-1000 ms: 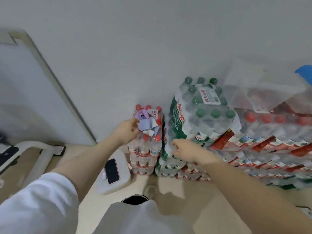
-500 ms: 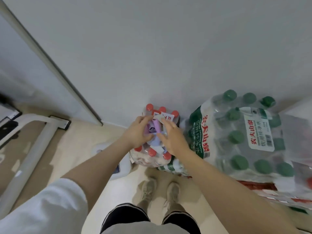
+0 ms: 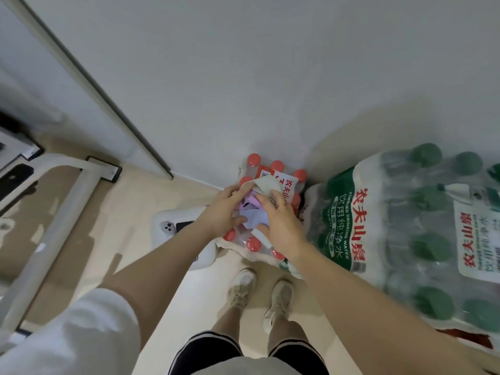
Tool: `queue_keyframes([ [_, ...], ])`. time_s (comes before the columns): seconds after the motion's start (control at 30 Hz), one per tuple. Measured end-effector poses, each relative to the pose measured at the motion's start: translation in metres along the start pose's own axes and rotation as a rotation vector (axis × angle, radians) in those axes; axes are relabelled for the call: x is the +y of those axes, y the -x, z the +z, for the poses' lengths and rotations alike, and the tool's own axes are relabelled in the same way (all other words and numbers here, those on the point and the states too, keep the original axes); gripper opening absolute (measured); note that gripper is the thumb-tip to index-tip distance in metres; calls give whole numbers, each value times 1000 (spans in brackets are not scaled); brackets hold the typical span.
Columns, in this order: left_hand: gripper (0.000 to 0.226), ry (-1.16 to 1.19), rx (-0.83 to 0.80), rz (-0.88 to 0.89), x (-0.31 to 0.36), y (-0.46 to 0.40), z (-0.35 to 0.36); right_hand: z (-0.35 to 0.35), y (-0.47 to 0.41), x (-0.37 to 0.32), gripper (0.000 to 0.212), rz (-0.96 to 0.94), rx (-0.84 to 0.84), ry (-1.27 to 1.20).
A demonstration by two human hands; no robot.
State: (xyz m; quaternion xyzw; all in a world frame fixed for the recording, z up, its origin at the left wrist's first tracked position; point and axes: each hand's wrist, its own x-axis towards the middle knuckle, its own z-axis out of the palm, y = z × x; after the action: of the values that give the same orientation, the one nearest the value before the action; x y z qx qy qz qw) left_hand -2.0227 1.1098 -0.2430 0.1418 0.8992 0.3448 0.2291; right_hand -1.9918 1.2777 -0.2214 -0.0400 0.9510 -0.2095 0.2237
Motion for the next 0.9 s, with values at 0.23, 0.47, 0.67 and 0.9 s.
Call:
queue_keyframes([
  [0.23,33,4,80,92,14,-6,-17,-13,0,-1,29,118,88,-190],
  [0.47,26,515,70,150,99,10,-74,-99,59,-17,11,142,316,-624],
  [0.67,31,479,121,551,202,19,-121,-186,125,-26,24,27,671,-721],
  [0.9,30,429,48,783,289,13,-113,-230,186,5,27,-29,936,-537],
])
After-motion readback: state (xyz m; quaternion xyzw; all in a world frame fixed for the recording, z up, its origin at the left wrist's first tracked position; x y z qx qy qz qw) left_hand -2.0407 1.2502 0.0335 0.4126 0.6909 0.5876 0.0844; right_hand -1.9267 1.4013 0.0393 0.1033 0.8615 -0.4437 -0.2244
